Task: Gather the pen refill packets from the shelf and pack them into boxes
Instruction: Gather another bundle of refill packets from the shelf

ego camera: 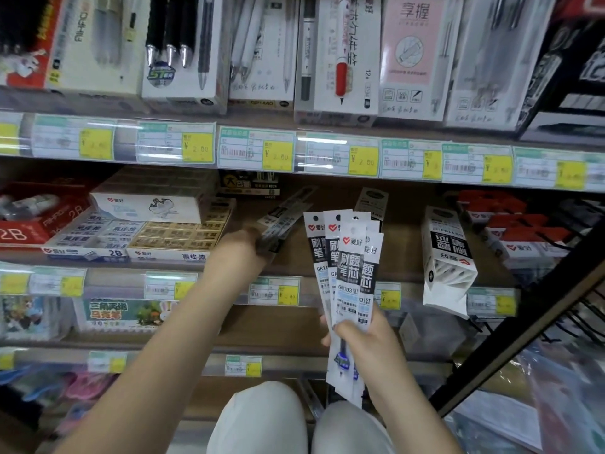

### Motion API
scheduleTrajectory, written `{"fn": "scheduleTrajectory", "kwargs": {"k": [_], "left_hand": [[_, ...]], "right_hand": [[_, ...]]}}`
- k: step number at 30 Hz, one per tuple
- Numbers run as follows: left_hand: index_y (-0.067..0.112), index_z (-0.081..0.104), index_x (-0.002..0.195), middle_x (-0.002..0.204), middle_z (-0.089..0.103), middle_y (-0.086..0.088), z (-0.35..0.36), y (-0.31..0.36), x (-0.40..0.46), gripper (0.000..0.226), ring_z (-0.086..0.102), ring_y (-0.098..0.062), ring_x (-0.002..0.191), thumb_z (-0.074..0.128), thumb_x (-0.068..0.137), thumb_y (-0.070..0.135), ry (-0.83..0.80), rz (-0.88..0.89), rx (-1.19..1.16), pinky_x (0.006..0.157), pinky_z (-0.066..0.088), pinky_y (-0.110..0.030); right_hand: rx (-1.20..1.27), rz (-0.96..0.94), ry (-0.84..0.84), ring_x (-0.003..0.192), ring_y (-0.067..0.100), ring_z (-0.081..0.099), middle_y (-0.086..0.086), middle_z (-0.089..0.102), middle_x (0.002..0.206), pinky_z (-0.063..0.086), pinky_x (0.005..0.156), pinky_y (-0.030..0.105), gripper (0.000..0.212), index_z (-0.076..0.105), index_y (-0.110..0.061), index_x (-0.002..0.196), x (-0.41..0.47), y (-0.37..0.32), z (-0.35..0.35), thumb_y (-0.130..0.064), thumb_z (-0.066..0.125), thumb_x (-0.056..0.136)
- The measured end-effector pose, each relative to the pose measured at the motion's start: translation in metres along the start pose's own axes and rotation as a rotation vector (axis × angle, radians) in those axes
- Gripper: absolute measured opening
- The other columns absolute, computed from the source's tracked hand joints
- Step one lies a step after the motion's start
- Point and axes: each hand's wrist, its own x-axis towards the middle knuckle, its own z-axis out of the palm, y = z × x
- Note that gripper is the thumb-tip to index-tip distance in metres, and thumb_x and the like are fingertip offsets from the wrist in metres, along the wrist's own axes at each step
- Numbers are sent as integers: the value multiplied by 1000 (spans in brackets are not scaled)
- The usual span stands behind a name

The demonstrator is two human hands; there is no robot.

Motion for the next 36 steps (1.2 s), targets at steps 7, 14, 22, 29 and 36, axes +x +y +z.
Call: {"fn": "scheduleTrajectory", "kwargs": {"k": [7,14,22,29,36], "left_hand": [[20,60,119,103,64,-9,-1,2,2,38,59,-29,86,54,85,5,76,-28,99,67,47,-32],[18,67,107,97,69,-9,-2,-6,-4,24,62,-31,87,68,84,22,167,23,-127,74,54,-40],[11,68,108,99,71,-12,-18,-4,-16,24,62,-33,91,61,86,10,480,71,-240,69,46,-31],[23,65,86,71,61,11,-44,-2,-38,10,56,-12,66,71,82,16,442,160,-617,57,42,-23],[35,62,87,61,66,9,-65,-1,-56,25,62,-12,63,75,79,15,338,156,-850,68,54,-37]], "right_hand": [[30,-38,9,64,13,66,3,67,104,53,63,23,45,50,-23,118,-2,-1,-3,8,44,86],[23,-57,34,69,13,69,-4,67,102,54,71,28,44,53,-28,111,-3,-2,-2,7,45,86],[36,-80,63,68,7,66,-6,67,99,53,72,27,44,54,-33,101,-3,-4,-1,8,47,85],[41,-177,117,52,1,57,1,67,90,46,55,8,34,53,-32,93,-3,-2,-2,2,53,89],[85,-253,195,63,-2,61,-10,67,98,47,52,11,32,56,-24,101,-1,2,0,-1,67,83]]}}
